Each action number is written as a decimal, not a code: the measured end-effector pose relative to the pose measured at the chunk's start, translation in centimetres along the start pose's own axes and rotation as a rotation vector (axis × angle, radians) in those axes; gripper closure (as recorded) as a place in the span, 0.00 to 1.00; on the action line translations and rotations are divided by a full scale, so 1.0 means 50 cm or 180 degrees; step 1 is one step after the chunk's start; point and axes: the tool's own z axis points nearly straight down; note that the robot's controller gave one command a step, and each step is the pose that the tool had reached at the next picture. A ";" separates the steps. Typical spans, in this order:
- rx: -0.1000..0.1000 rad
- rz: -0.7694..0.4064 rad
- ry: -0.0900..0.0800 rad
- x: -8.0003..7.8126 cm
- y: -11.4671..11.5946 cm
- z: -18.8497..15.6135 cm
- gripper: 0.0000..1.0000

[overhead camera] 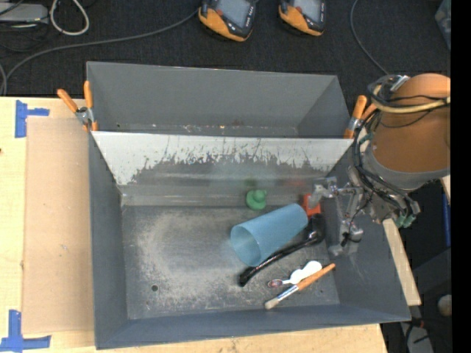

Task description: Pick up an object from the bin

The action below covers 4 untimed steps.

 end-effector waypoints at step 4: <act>-0.0002 -0.0211 -0.0009 -0.122 0.037 0.260 0.00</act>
Offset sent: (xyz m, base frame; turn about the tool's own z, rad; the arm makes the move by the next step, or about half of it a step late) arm 0.0306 0.0229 -0.0854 0.0141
